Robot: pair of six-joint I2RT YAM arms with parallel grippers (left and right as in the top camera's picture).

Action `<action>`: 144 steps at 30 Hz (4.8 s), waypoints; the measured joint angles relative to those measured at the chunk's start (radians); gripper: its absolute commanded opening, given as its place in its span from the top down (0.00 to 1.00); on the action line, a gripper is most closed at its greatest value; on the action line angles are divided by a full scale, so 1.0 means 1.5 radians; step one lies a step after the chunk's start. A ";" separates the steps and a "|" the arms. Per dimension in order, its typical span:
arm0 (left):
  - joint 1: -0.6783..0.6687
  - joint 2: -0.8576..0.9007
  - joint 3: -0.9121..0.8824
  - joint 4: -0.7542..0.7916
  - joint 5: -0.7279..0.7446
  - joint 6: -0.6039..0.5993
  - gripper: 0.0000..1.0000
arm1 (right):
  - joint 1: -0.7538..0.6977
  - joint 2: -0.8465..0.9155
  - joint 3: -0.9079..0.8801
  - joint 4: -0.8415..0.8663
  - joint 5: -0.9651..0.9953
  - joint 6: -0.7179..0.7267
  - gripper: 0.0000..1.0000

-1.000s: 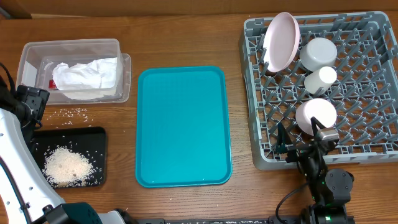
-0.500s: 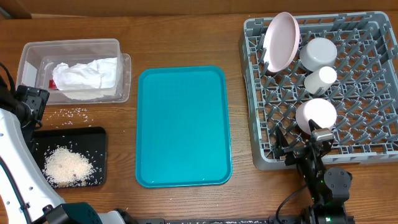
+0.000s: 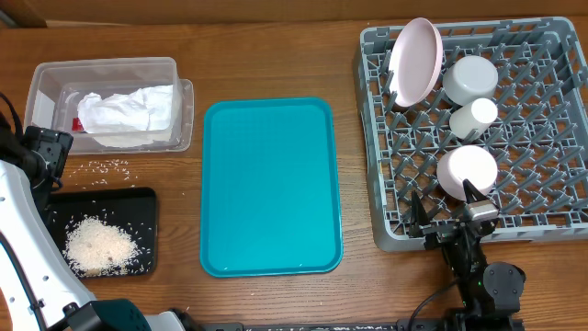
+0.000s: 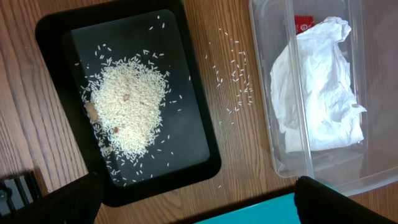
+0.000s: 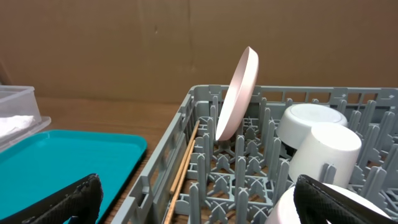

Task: Sort waste into correct bins and load items into the dishwasher

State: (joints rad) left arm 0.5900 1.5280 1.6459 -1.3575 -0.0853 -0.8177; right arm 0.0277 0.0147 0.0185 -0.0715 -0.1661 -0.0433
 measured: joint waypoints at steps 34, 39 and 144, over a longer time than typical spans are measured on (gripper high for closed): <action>0.000 0.000 0.000 0.000 0.000 0.000 0.00 | 0.000 0.000 0.000 0.000 0.001 -0.007 0.00; 0.000 0.000 0.000 0.000 0.000 0.000 0.00 | 0.000 0.000 0.000 0.000 0.001 -0.007 0.00; -0.407 -1.006 -1.092 0.855 0.075 0.482 0.00 | 0.000 0.000 0.000 -0.001 0.002 -0.009 0.00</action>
State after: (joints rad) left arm -0.0200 0.0189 0.0082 -0.0750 0.0277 -0.0944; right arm 0.0277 0.0147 0.0185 -0.0731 -0.1638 -0.0566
